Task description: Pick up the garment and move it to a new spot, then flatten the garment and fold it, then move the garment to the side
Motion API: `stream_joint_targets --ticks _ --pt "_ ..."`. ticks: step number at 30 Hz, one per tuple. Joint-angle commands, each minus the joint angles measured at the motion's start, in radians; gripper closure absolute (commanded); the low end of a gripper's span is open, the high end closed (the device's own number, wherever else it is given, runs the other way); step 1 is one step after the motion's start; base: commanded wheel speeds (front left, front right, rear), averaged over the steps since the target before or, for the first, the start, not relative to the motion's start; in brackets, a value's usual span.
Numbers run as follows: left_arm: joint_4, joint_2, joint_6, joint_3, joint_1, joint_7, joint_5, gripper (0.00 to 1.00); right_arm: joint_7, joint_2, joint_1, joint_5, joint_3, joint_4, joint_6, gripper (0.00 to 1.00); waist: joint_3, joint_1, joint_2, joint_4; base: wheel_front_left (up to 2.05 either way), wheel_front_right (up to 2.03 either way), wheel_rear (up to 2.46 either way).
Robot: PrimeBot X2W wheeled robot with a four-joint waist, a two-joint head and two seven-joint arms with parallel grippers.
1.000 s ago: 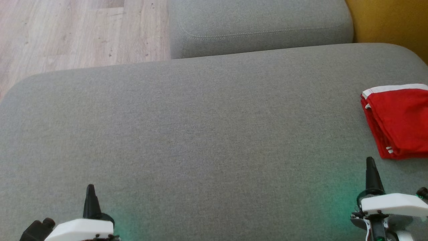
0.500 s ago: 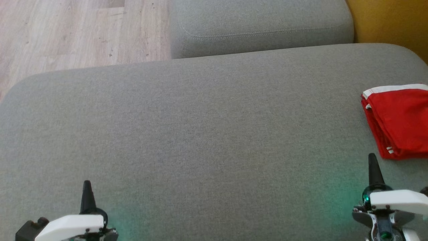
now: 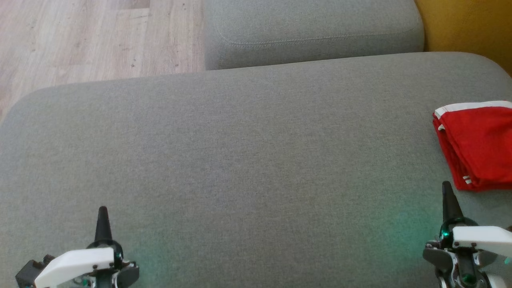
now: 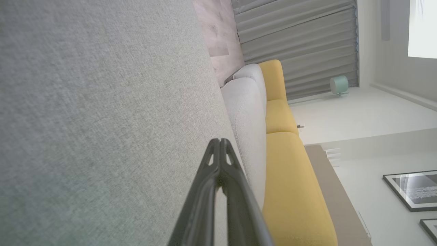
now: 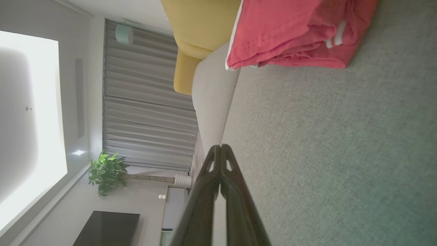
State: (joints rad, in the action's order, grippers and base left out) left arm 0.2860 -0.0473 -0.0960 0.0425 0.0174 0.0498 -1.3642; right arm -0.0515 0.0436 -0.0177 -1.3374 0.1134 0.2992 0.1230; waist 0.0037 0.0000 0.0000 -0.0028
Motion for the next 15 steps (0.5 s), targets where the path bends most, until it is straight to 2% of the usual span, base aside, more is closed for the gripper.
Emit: stream_joint_targets --ticks 1,15 --pt "-0.035 -0.003 -0.009 0.040 0.055 0.009 -0.032 1.00 -0.009 0.006 -0.065 -0.037 -0.011 -0.042 0.007 1.00 0.000 0.0000 0.0000 0.000 0.00 0.00 0.00" --pt "-0.039 -0.003 -0.027 0.062 0.080 0.047 -0.179 1.00 -0.046 0.006 -0.083 -0.199 -0.003 -0.051 0.007 1.00 0.000 0.0000 0.0000 0.002 0.00 0.00 0.00"
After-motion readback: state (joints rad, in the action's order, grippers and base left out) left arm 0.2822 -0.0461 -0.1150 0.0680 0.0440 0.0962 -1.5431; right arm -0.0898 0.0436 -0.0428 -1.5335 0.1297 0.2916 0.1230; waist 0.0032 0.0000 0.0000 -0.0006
